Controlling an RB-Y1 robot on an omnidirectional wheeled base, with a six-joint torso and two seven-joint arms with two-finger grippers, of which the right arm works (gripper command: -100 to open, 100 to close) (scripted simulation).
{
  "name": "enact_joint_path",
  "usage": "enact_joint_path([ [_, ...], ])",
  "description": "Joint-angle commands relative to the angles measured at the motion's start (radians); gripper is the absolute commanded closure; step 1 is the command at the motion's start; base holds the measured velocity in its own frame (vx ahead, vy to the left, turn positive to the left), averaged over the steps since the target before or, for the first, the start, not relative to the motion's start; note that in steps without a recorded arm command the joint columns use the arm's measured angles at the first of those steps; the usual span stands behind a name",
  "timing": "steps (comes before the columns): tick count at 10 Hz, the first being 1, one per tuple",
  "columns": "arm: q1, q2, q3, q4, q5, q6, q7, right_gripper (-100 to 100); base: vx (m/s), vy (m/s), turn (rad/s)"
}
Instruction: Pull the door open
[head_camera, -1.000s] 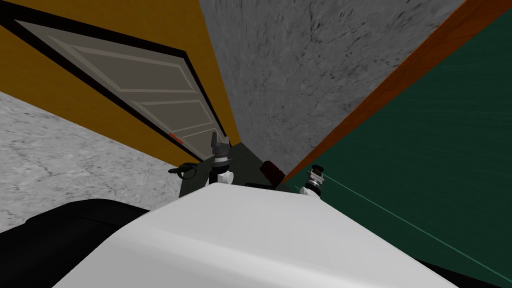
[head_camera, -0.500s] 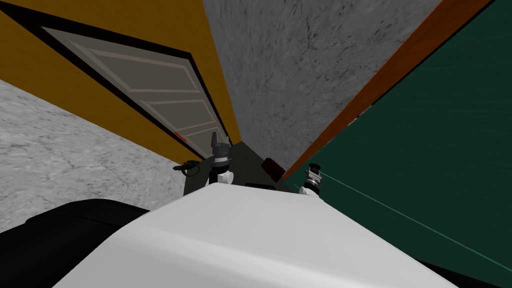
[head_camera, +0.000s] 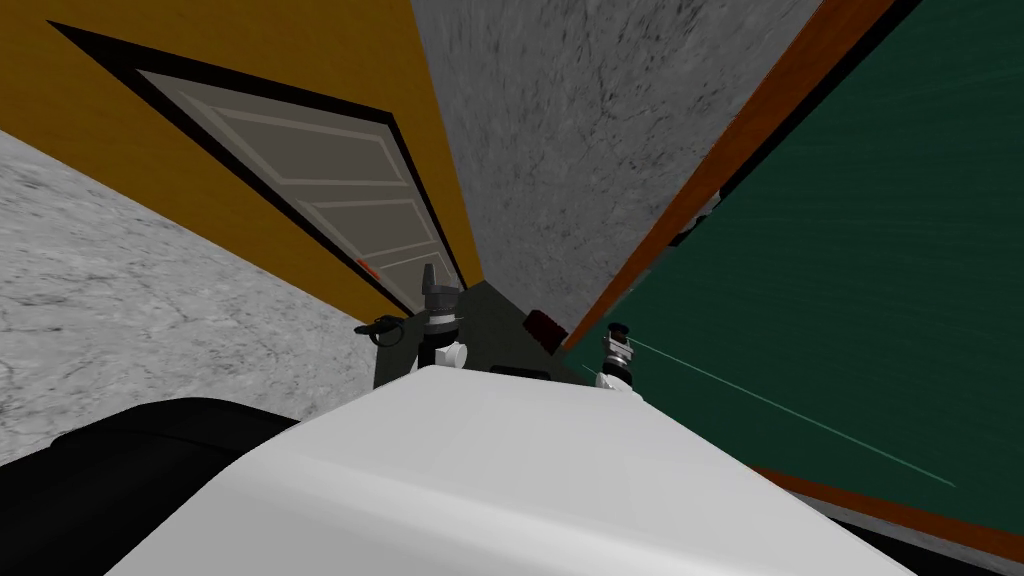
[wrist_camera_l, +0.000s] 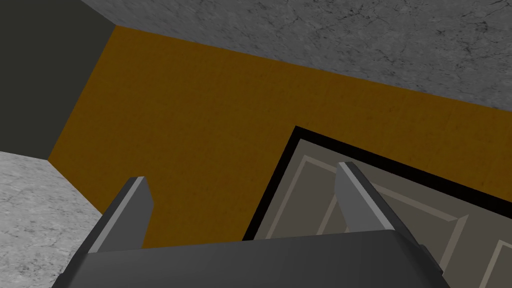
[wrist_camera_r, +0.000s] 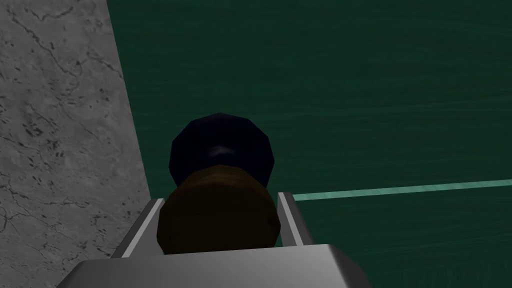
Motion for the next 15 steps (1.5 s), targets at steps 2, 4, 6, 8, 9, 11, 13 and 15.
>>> enact_joint_path([
  [2, -0.006, -0.003, 0.021, -0.004, 0.048, 0.011, -0.039, 100, -0.121, -0.016, -0.006],
  [4, 0.001, 0.005, 0.034, -0.015, 0.069, 0.004, -0.055, 100, -0.094, -0.006, 0.007],
  [6, 0.000, 0.006, 0.050, -0.016, 0.102, 0.012, -0.078, 100, -0.233, -0.018, 0.007],
  [8, -0.001, 0.008, 0.069, -0.018, 0.140, 0.022, -0.105, 100, -0.197, -0.011, -0.005],
  [9, -0.001, 0.008, 0.069, -0.018, 0.140, 0.022, -0.105, 100, -0.120, 0.010, -0.007],
  [11, -0.001, 0.008, 0.069, -0.018, 0.140, 0.022, -0.105, 100, -0.024, 0.003, -0.002],
  [13, -0.002, 0.010, 0.082, -0.019, 0.169, 0.029, -0.125, 100, -0.030, -0.012, -0.012],
  [15, -0.003, 0.011, 0.098, -0.020, 0.201, 0.038, -0.148, 100, -0.177, -0.029, 0.010],
])
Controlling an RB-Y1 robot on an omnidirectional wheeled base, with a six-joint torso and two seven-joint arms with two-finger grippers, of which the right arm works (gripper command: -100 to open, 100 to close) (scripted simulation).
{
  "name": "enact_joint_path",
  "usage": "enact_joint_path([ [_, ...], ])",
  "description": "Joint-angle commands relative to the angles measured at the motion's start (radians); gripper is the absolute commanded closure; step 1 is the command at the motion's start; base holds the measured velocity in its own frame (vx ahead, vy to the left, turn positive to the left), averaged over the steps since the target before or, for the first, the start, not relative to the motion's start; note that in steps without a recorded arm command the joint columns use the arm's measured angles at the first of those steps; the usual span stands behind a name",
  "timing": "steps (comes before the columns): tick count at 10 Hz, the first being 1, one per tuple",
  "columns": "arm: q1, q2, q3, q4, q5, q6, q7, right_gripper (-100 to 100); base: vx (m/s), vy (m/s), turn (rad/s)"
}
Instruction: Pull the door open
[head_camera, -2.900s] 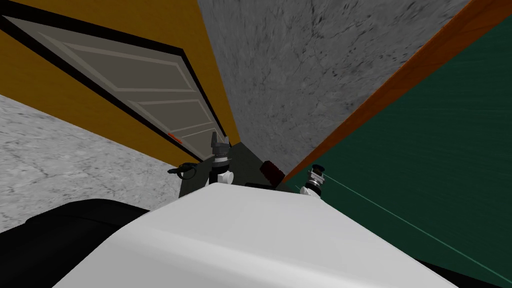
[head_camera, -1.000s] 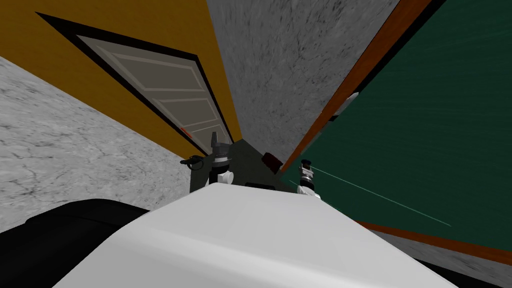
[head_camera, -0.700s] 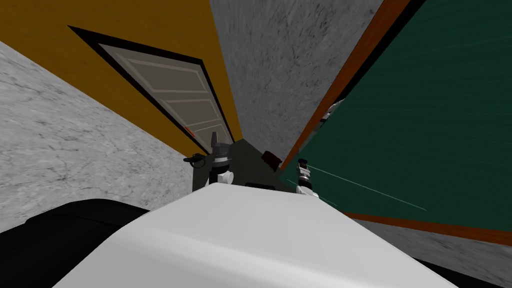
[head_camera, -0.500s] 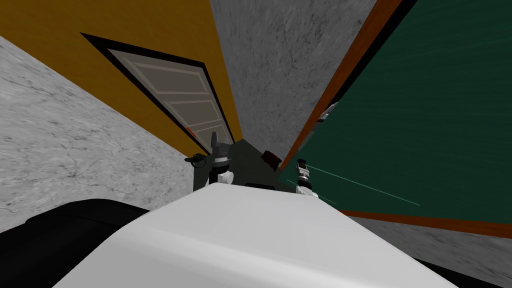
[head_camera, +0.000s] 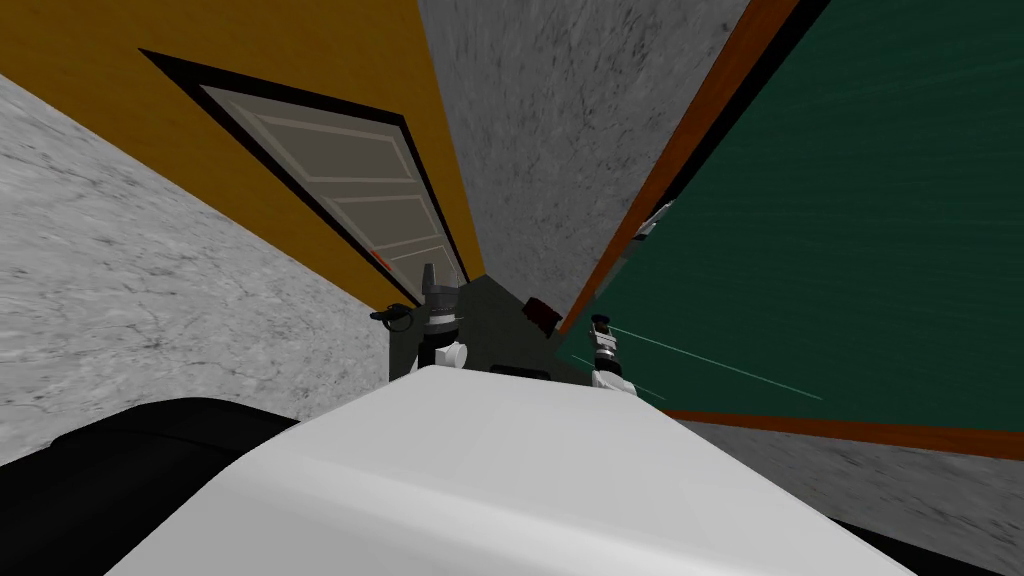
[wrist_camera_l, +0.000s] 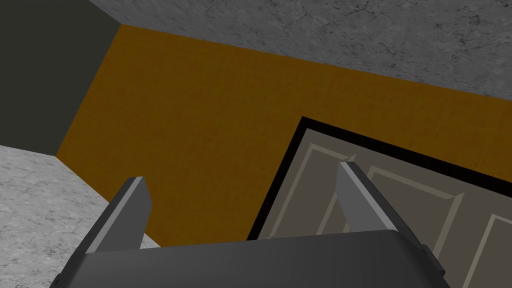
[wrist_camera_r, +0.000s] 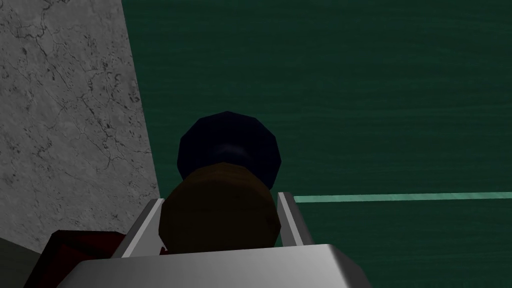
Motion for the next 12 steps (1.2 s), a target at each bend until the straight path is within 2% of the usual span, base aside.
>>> enact_joint_path([
  [1, -0.006, -0.004, 0.010, 0.021, 0.025, 0.016, -0.015, 100, -0.211, -0.014, -0.003],
  [2, -0.017, -0.010, 0.002, 0.038, 0.012, 0.020, -0.001, 100, -0.098, -0.001, 0.015],
  [3, -0.013, -0.015, 0.014, 0.048, 0.042, 0.036, -0.024, 100, -0.137, -0.001, 0.039],
  [8, -0.004, -0.034, 0.046, 0.051, 0.130, 0.077, -0.102, 100, -0.228, -0.026, 0.033],
  [10, -0.004, -0.034, 0.046, 0.051, 0.130, 0.077, -0.102, 100, -0.122, -0.011, 0.012],
  [11, -0.001, -0.040, 0.057, 0.052, 0.159, 0.090, -0.128, 100, -0.133, -0.024, 0.013],
  [12, 0.001, -0.035, 0.053, 0.050, 0.147, 0.076, -0.116, 100, -0.073, -0.017, 0.016],
])
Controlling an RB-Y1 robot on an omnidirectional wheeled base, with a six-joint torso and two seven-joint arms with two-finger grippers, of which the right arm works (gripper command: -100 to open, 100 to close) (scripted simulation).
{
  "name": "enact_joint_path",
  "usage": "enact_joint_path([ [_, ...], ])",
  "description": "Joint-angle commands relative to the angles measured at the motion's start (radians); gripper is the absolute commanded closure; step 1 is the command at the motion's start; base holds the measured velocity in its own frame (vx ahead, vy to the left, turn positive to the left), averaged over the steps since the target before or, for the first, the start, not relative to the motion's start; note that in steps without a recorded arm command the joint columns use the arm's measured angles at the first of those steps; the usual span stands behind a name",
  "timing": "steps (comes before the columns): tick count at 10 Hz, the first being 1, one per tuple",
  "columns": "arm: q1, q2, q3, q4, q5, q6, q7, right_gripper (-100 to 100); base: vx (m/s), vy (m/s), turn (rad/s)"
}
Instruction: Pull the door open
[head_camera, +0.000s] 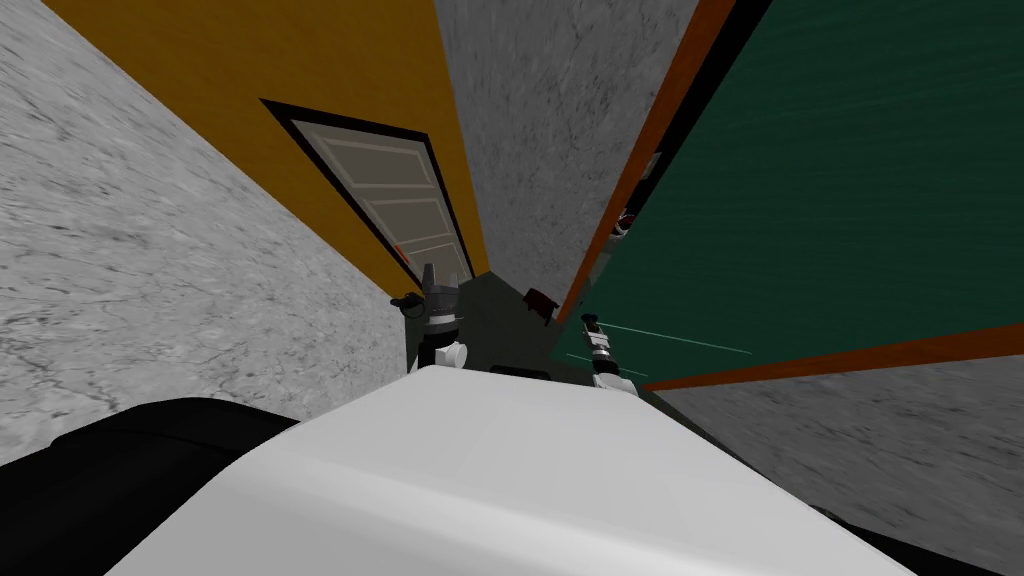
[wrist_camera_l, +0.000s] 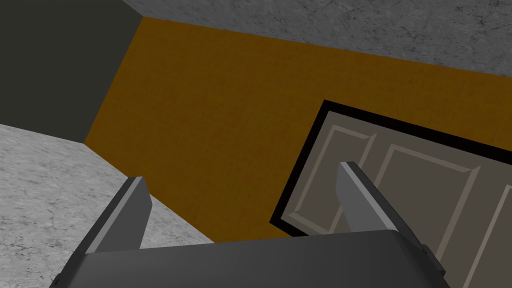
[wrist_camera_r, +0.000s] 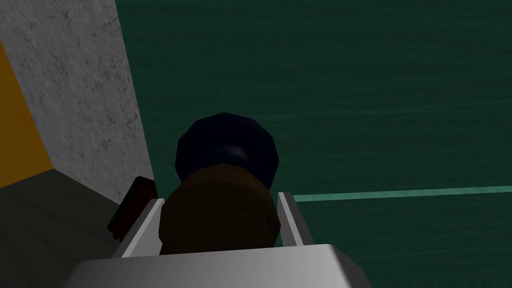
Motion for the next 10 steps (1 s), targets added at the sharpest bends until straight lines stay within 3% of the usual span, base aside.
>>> enact_joint_path([
  [1, 0.006, -0.009, 0.008, 0.001, 0.019, 0.019, -0.019, 100, -0.118, -0.033, 0.081],
  [9, 0.031, -0.046, 0.044, 0.007, 0.102, 0.099, -0.103, 100, -0.200, -0.046, 0.056],
  [10, 0.030, -0.043, 0.042, 0.007, 0.096, 0.087, -0.096, 100, -0.080, -0.028, 0.014],
])
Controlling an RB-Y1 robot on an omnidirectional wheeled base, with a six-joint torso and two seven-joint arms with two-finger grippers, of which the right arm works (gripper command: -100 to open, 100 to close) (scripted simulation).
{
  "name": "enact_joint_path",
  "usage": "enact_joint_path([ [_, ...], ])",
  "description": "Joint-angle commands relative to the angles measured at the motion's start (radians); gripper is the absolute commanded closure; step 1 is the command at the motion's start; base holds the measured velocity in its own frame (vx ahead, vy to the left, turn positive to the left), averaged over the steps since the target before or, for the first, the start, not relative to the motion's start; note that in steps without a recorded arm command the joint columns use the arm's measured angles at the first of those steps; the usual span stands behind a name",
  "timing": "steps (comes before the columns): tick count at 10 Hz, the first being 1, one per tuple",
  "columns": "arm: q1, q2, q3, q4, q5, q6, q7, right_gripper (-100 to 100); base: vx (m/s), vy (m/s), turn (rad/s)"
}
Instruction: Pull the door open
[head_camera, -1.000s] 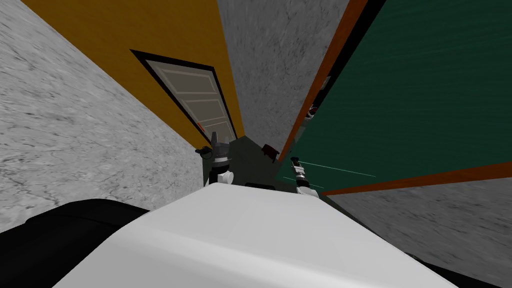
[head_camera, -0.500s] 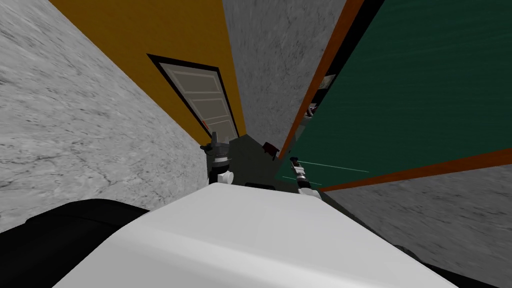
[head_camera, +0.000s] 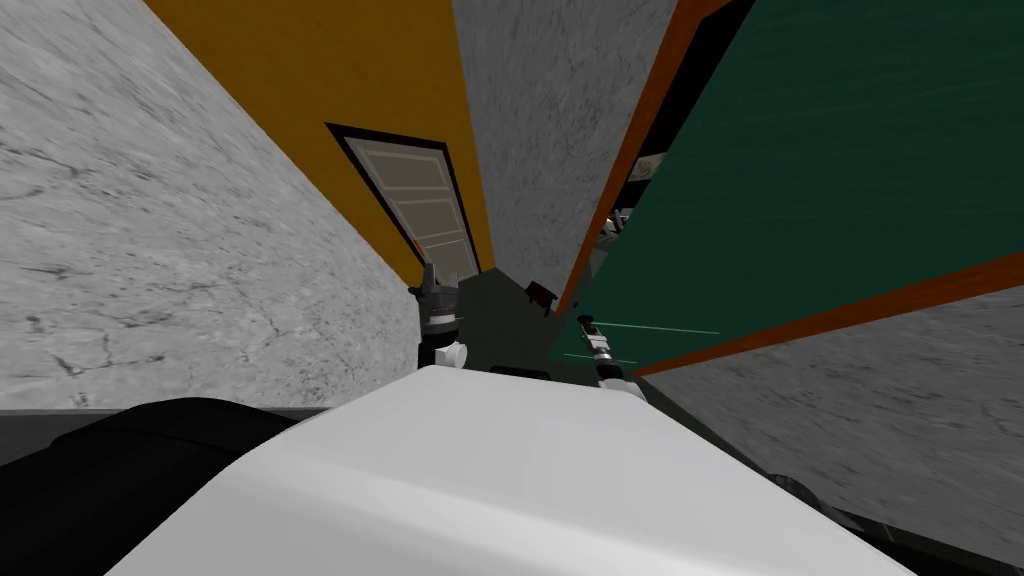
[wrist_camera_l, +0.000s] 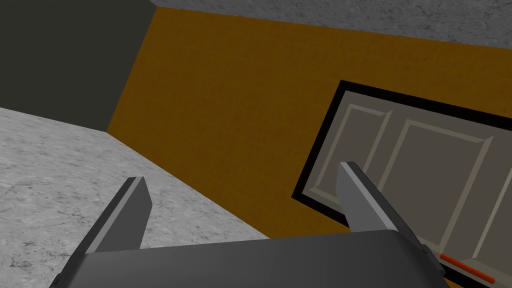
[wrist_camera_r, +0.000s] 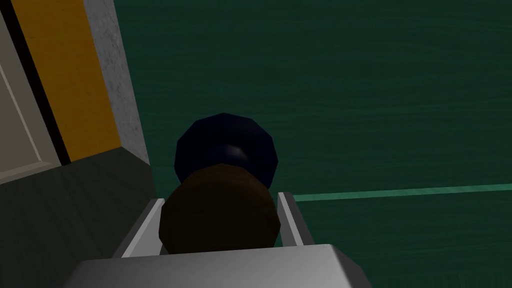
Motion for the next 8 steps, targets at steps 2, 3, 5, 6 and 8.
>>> enact_joint_path([
  [2, 0.011, -0.013, 0.004, 0.004, 0.017, 0.030, -0.018, 100, -0.171, -0.040, 0.099],
  [3, 0.016, -0.020, 0.007, 0.006, 0.026, 0.045, -0.028, 100, -0.225, -0.111, 0.135],
  [5, 0.022, -0.028, 0.009, 0.008, 0.035, 0.062, -0.038, 100, -0.167, -0.077, 0.089],
  [6, 0.028, -0.036, 0.012, 0.010, 0.045, 0.078, -0.048, 100, -0.133, -0.040, 0.061],
  [8, 0.039, -0.049, 0.016, 0.014, 0.062, 0.108, -0.066, 100, -0.180, -0.074, 0.123],
])
